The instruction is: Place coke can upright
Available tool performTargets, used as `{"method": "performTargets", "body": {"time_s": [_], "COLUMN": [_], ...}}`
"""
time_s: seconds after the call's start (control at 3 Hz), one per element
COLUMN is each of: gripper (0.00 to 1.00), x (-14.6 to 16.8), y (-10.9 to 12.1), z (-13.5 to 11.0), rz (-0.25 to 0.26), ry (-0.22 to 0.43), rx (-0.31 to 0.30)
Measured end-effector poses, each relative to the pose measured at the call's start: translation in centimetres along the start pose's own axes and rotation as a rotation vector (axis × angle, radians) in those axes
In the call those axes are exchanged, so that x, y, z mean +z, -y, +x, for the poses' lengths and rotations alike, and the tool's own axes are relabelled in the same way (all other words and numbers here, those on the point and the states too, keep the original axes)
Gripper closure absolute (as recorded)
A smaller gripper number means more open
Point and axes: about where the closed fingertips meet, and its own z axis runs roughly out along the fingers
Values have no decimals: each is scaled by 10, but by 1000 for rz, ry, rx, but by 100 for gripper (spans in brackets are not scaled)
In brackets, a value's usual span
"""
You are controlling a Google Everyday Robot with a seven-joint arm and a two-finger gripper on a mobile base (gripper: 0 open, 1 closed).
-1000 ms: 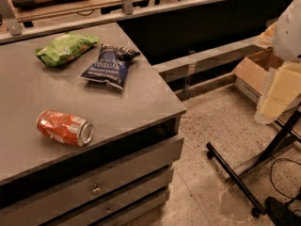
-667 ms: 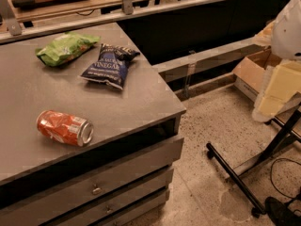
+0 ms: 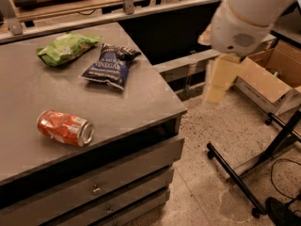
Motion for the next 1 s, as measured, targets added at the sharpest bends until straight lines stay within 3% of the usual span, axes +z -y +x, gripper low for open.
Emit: {"method": "performTargets", "body": {"time_s": [0.67,1.0], "gripper": [0,0], "x": [58,73], "y": [-1,-3], "z": [-121,-155], "rz": [-127,-152], "ry": [21,-4], "rx": [-230,-255]}}
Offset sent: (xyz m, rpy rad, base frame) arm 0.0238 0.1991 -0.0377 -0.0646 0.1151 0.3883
